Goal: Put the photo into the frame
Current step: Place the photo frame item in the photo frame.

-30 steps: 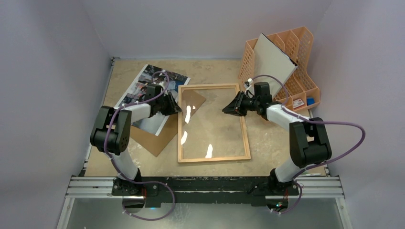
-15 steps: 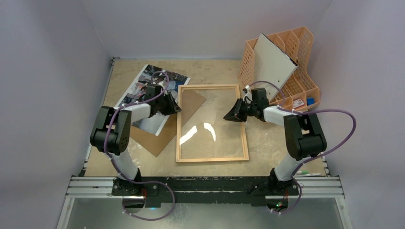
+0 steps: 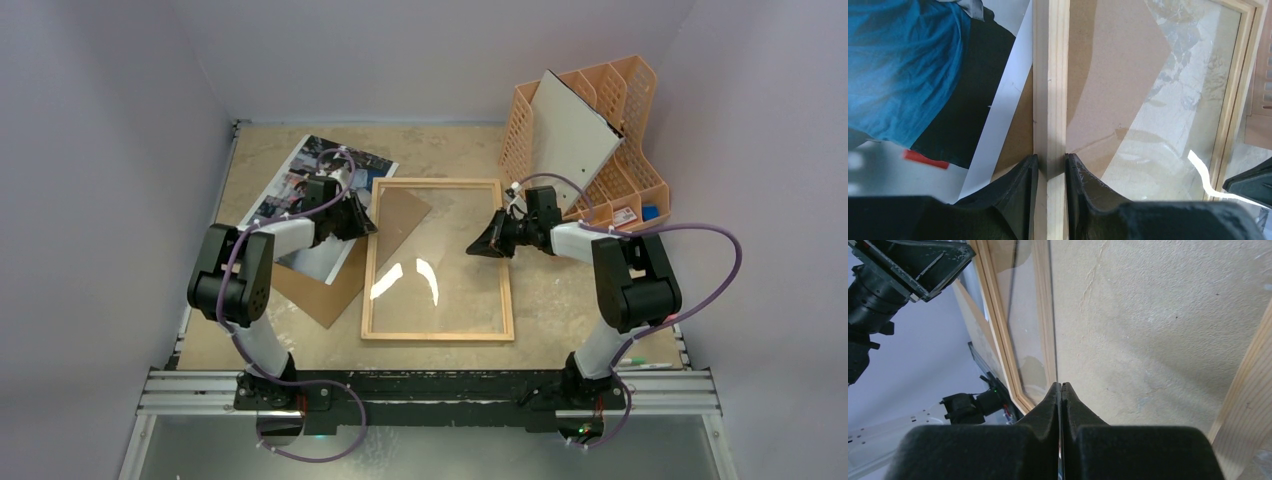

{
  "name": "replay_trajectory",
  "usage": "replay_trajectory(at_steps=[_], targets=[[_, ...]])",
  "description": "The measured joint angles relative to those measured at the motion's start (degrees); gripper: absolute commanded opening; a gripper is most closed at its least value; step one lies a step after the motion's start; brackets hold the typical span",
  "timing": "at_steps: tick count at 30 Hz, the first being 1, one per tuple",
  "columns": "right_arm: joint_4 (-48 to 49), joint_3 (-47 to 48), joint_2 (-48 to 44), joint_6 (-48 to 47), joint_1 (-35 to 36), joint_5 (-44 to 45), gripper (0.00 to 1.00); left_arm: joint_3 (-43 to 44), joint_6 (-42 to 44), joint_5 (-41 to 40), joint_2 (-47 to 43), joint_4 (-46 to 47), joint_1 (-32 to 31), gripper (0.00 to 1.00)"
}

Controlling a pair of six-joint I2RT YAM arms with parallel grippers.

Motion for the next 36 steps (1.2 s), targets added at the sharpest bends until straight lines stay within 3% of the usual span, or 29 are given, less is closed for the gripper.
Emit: replay_trajectory(at_steps=[15, 21, 28, 36], targets=[[0.24, -2.01, 0.7, 2.78, 0.02, -0.61, 0.0, -5.33, -0.96, -1.88, -2.67, 6.27, 0.0, 0.26], [0.09, -2.12, 2.78, 1.62, 0.13, 1.27, 0.04, -5.53, -0.98, -2.45, -2.93, 6.29, 0.0, 0.28], [-1.11, -0.39, 3.78, -1.77, 0.13, 0.66, 0.0, -5.53, -1.01, -2.49, -2.95, 6.29, 0.0, 0.28], [-2.49, 2.05, -1.9, 0.17, 0.13, -3.23, 0.0, -5.57, -0.96, -4.24, -5.05, 5.7, 0.0, 0.49]])
